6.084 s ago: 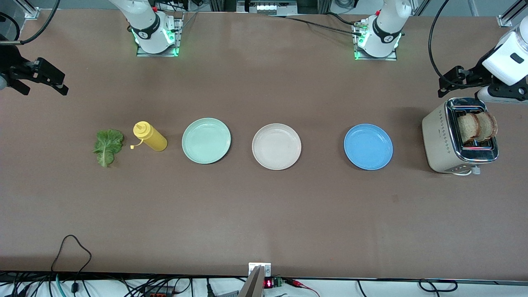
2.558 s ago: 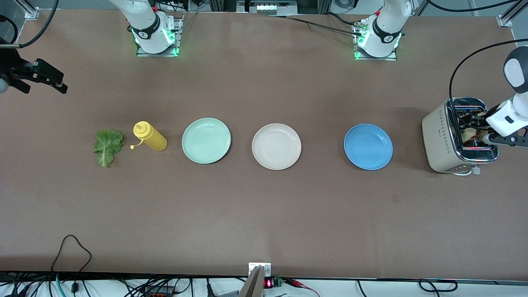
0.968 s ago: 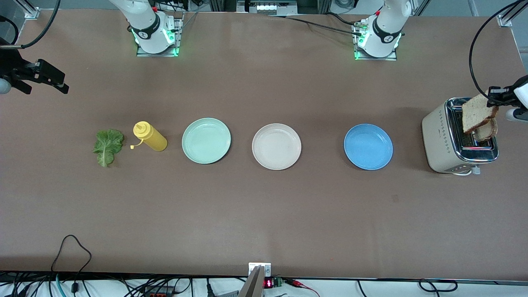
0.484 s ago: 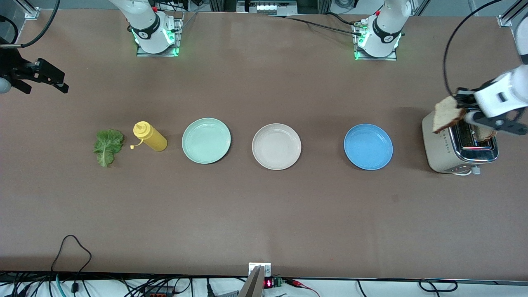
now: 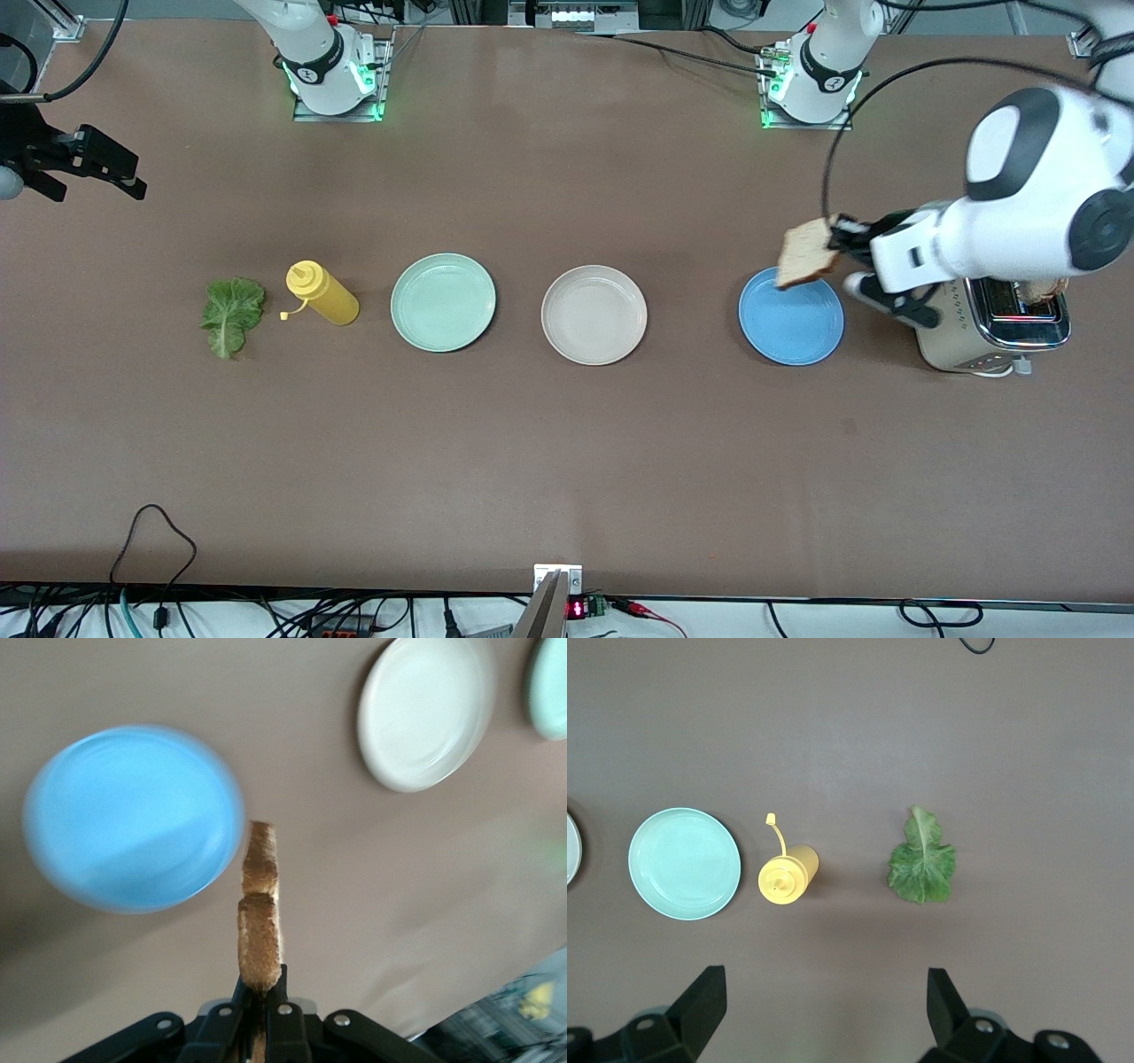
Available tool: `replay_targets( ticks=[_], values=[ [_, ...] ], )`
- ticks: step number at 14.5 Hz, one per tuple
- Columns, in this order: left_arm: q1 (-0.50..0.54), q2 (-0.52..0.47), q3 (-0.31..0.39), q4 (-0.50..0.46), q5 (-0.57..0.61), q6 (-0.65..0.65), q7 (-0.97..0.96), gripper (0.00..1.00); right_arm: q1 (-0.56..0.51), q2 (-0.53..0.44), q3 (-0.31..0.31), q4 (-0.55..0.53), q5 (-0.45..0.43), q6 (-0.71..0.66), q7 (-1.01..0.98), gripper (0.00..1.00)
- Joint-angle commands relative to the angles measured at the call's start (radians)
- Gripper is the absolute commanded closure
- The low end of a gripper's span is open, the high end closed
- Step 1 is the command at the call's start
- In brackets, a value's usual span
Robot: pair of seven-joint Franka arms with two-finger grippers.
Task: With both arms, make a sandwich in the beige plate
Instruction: 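Carry the bread slice over the beige plate and release it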
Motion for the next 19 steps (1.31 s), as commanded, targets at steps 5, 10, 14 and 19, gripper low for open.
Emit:
replay_targets(
  ticks=[5, 10, 14, 19],
  values=[
    [-0.11, 0.185, -0.006, 0.021, -0.488, 0.286, 0.02, 1.0, -0.006, -0.014, -0.004, -0.01, 0.018, -0.009, -0.074, 0.0],
    [-0.211, 0.289, -0.006, -0.075, -0.807, 0.533, 0.32, 1.0, -0.006, -0.016, -0.002, -0.013, 0.023, -0.009, -0.072, 0.0],
    [-0.239, 0.351, -0.006, -0.135, -0.964, 0.595, 0.517, 1.0, -0.012, -0.016, -0.002, -0.015, 0.023, -0.009, -0.039, 0.0],
    [-0.256, 0.426, -0.006, -0.137, -1.05, 0.597, 0.664, 1.0, -0.006, -0.017, 0.002, -0.031, 0.012, -0.015, -0.035, 0.0]
  ],
)
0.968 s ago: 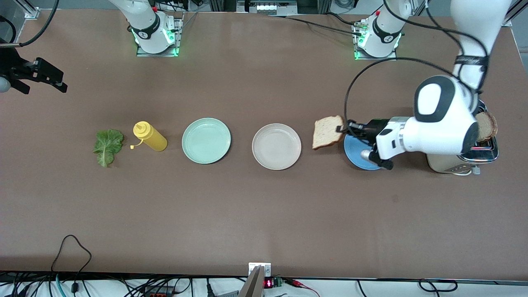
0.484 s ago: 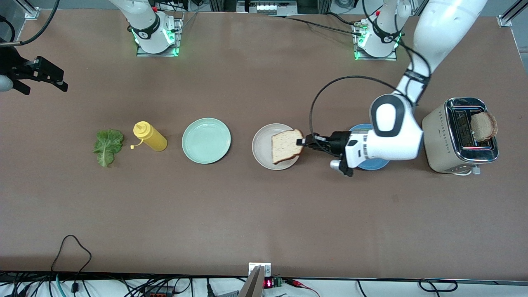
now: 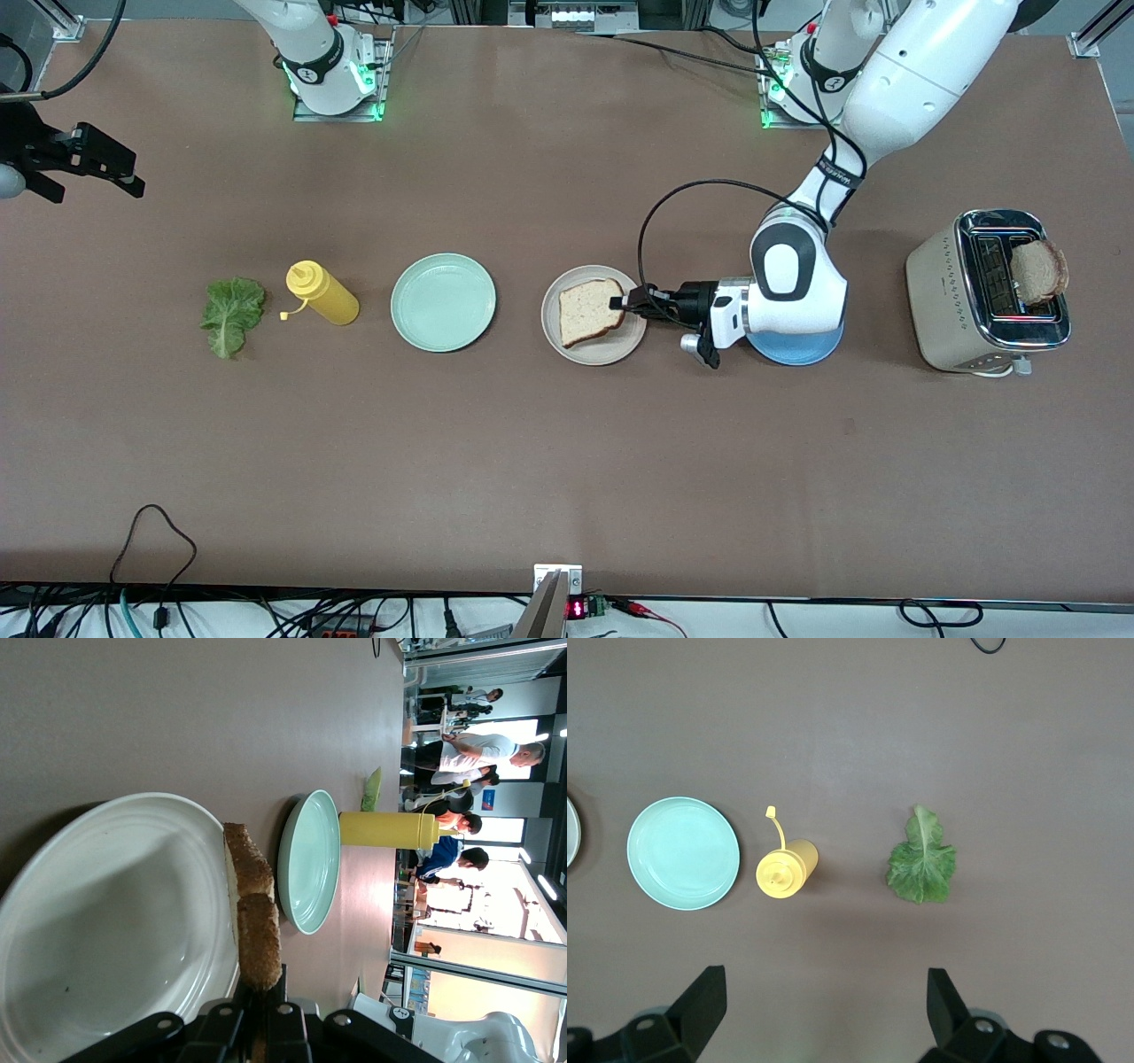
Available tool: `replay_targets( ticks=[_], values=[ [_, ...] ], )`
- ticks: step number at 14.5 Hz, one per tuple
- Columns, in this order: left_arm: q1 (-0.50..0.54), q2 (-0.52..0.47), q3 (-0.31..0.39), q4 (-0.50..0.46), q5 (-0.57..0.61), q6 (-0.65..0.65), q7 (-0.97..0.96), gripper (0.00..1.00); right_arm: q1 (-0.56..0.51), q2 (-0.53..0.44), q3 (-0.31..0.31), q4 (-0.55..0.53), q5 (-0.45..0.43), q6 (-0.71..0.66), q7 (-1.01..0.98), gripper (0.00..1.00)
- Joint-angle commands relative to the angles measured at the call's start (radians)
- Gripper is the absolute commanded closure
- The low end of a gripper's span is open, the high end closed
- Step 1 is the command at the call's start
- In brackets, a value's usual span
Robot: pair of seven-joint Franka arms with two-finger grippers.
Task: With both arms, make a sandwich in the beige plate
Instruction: 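Draw the left gripper back while the right gripper reaches the yellow bottle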
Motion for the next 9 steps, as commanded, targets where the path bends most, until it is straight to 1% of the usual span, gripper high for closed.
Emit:
replay_targets(
  ticks=[1, 3, 4, 5, 6, 9],
  values=[
    [-0.01, 0.026, 0.0, 0.004, -0.046, 0.008, 0.077, 1.0, -0.009, -0.015, 0.004, -0.027, 0.015, -0.005, -0.005, 0.0],
    [-0.013, 0.035, 0.0, 0.005, -0.052, 0.007, 0.078, 1.0, -0.016, -0.01, 0.001, -0.029, 0.018, 0.0, -0.073, 0.0],
    [-0.013, 0.035, 0.0, 0.004, -0.053, 0.004, 0.08, 1.0, -0.023, -0.012, -0.007, -0.048, 0.031, 0.006, -0.11, 0.0],
    [-0.013, 0.035, -0.001, 0.004, -0.055, 0.001, 0.078, 1.0, -0.038, -0.012, -0.027, -0.071, 0.096, 0.014, -0.161, 0.0],
    [-0.013, 0.036, -0.001, 0.004, -0.058, -0.001, 0.078, 1.0, -0.055, -0.012, -0.042, -0.094, 0.138, 0.023, -0.228, 0.0],
    [-0.015, 0.046, -0.001, 0.001, -0.061, -0.001, 0.08, 1.0, -0.112, -0.019, -0.062, -0.18, 0.23, 0.063, -0.402, 0.0]
  ],
)
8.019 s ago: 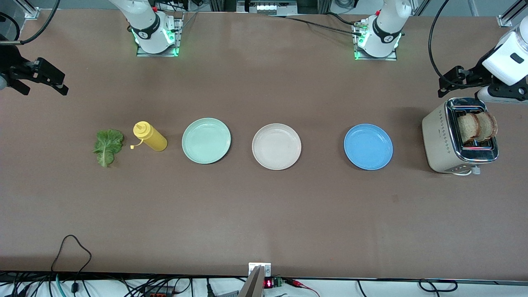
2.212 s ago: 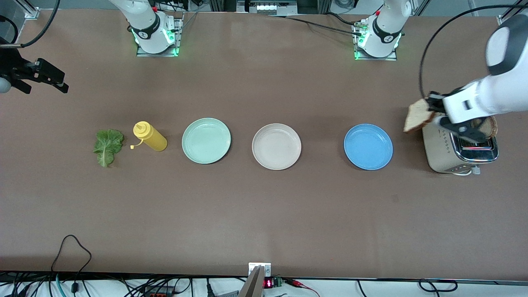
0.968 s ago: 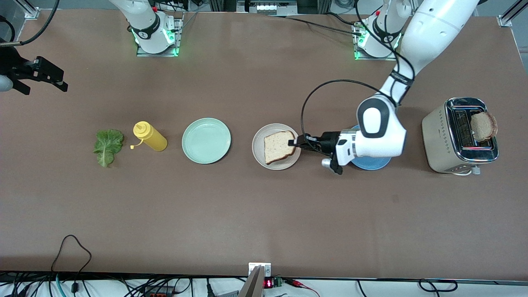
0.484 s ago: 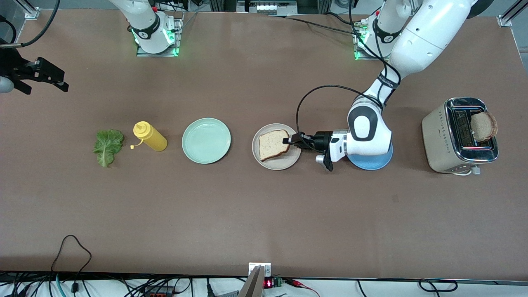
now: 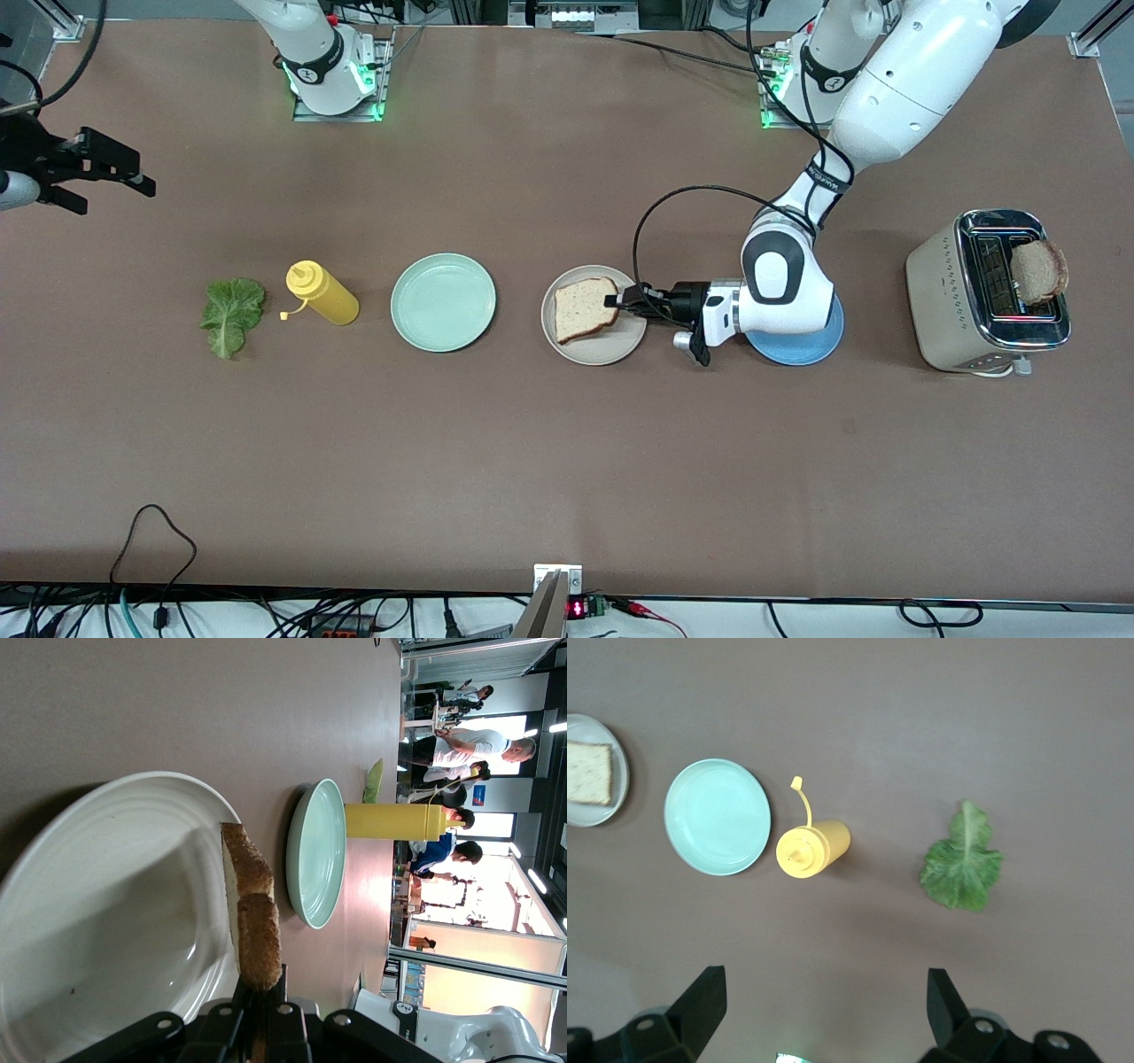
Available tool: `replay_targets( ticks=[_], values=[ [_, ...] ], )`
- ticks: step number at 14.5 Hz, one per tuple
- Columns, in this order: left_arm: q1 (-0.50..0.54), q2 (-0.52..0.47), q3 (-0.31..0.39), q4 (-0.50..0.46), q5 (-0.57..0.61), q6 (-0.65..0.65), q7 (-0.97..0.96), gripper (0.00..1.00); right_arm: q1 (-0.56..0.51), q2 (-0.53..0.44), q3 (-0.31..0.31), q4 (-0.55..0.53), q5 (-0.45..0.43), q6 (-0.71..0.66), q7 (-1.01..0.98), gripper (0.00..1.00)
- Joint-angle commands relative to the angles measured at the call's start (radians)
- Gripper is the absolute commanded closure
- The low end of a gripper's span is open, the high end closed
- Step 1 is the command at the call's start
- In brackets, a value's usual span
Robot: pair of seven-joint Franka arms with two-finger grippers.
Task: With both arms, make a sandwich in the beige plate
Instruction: 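Draw the left gripper back while the right gripper reaches the yellow bottle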
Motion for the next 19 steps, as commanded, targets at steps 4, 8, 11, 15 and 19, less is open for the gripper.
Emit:
replay_targets(
  ticks=[4, 8, 11, 15, 19],
  values=[
    [-0.005, 0.016, -0.001, -0.005, -0.036, -0.002, 0.036, 1.0, -0.134, -0.023, -0.002, -0.179, 0.196, 0.114, -0.452, 0.0],
    [-0.002, 0.028, 0.003, -0.006, -0.032, -0.001, 0.057, 0.23, -0.211, -0.015, -0.005, -0.328, 0.366, 0.195, -0.785, 0.0],
    [0.012, 0.016, 0.007, -0.009, -0.024, 0.002, 0.083, 0.0, -0.239, 0.018, -0.005, -0.399, 0.503, 0.246, -1.039, 0.0],
    [0.039, -0.06, 0.013, -0.011, 0.107, -0.004, 0.07, 0.0, -0.277, 0.173, -0.005, -0.407, 0.722, 0.23, -1.405, 0.0],
    [0.108, -0.134, 0.015, -0.005, 0.347, -0.093, -0.007, 0.0, -0.293, 0.31, -0.005, -0.405, 0.846, 0.188, -1.672, 0.0]
  ],
)
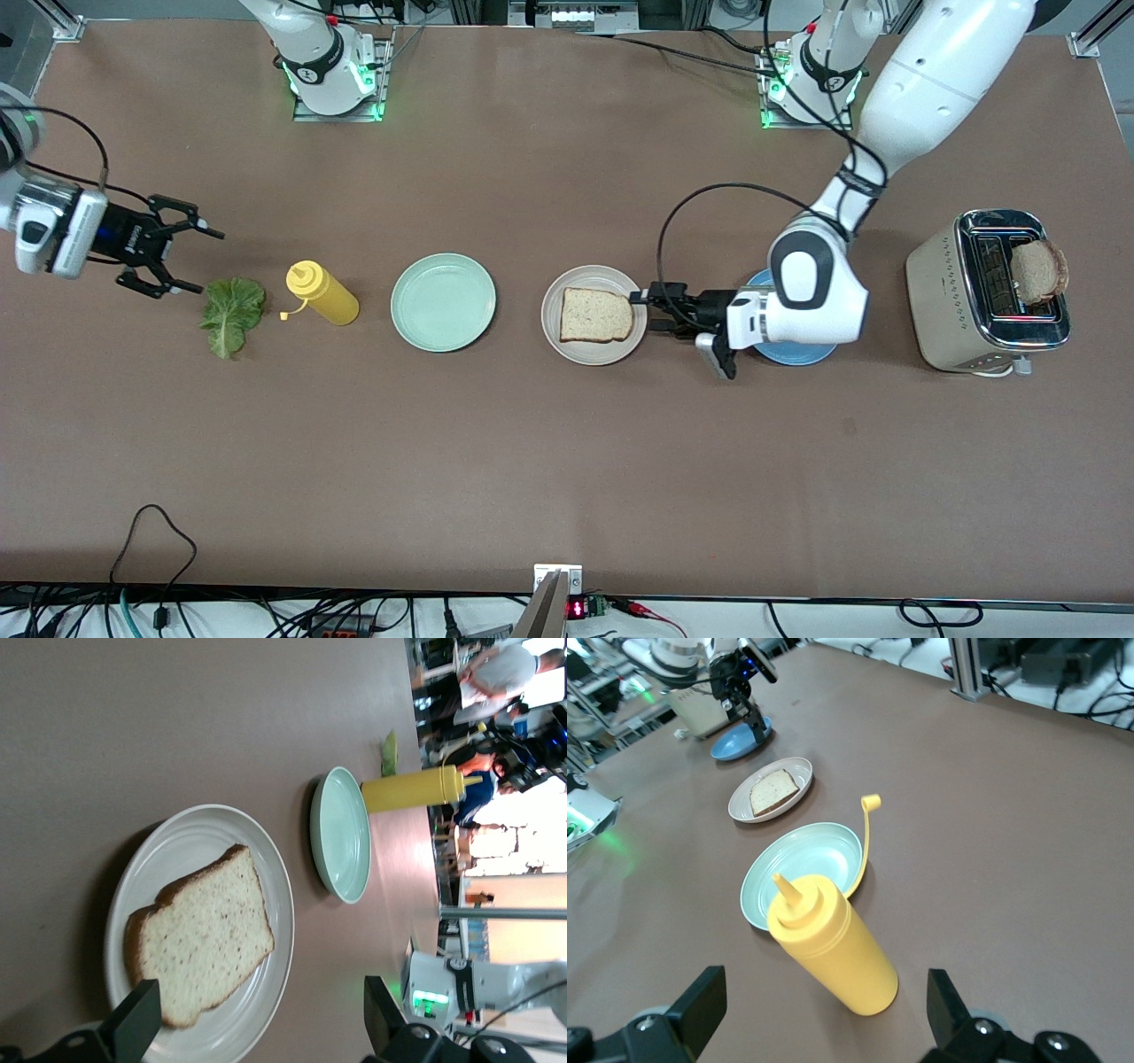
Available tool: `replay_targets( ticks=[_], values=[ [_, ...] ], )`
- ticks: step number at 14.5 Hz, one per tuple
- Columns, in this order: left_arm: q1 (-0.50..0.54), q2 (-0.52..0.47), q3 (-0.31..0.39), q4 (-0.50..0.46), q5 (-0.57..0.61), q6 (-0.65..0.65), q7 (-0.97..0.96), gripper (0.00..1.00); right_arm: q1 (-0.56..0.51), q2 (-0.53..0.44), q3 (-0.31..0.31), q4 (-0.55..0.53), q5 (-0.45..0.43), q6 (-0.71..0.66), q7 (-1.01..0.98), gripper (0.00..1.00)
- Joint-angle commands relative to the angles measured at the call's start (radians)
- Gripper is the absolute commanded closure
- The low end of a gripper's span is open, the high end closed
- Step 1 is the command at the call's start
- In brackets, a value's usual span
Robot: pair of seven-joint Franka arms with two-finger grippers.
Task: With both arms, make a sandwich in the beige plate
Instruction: 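Draw the left gripper back while the right gripper reaches the yellow bottle, then grasp the yellow squeeze bottle with the right gripper while the left retracts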
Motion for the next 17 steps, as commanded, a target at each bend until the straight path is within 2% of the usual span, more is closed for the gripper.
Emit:
replay_targets(
  ticks=[1, 9, 12, 15, 17],
  values=[
    [0.026, -0.077, 0.002, -0.014, 0.164, -0.042, -0.099, 0.0, -0.022, 0.084, 0.012, 0.011, 0.086, -0.037, -0.213, 0.0],
    [0.012, -0.172, -0.013, 0.084, 0.83, -0.195, -0.643, 0.0, -0.016, 0.312, 0.013, 0.014, 0.269, -0.152, -0.567, 0.0],
    [0.006, -0.206, -0.012, 0.086, 0.973, -0.253, -0.769, 0.0, 0.003, 0.375, 0.022, 0.019, 0.336, -0.175, -0.679, 0.0],
    [0.006, -0.267, -0.014, 0.104, 1.167, -0.351, -0.926, 0.0, 0.037, 0.405, 0.022, 0.021, 0.398, -0.2, -0.768, 0.0],
    [0.006, -0.272, -0.012, 0.206, 1.237, -0.483, -0.983, 0.0, 0.048, 0.415, 0.022, 0.022, 0.416, -0.2, -0.785, 0.0]
  ],
)
